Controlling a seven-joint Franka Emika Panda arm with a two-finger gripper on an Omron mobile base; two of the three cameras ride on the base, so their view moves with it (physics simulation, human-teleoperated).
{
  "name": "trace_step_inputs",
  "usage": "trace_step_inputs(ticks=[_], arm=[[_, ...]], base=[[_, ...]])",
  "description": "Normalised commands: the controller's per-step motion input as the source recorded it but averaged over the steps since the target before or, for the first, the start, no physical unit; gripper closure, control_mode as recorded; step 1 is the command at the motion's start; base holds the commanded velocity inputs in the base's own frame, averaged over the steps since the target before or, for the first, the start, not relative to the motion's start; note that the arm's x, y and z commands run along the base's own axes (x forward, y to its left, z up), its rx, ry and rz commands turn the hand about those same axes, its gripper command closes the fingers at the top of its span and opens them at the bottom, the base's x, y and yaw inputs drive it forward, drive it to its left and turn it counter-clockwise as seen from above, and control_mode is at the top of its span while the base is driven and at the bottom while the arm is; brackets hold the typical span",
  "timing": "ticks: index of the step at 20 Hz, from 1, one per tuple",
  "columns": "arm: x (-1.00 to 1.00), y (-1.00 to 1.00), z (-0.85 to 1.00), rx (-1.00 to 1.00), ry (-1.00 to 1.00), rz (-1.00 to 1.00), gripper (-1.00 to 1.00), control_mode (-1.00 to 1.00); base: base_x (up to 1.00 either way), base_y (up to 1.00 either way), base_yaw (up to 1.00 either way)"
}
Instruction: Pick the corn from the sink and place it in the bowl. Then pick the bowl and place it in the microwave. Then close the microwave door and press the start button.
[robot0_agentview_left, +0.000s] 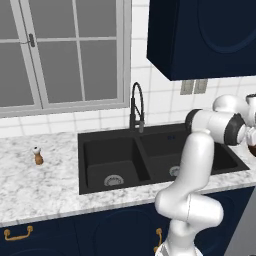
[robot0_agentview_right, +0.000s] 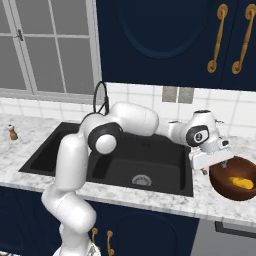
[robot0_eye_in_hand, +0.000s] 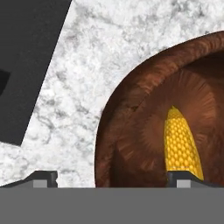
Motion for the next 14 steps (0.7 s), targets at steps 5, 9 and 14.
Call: trace_step_inputs(ticks=[5,9,14], arm=[[0.02,-0.20,-0.01,0.00,0.00,0.00,-1.00,-1.00],[0.07,-0.27,-0.39,0.00,0.01,0.00,-1.00,-1.00],[0.00,-0.11,-0.45,0.02,-0.01,0.00,1.00,-1.00]], base=[[0.00,0.00,0.00],[0.00,0.00,0.00],[0.00,0.00,0.00]])
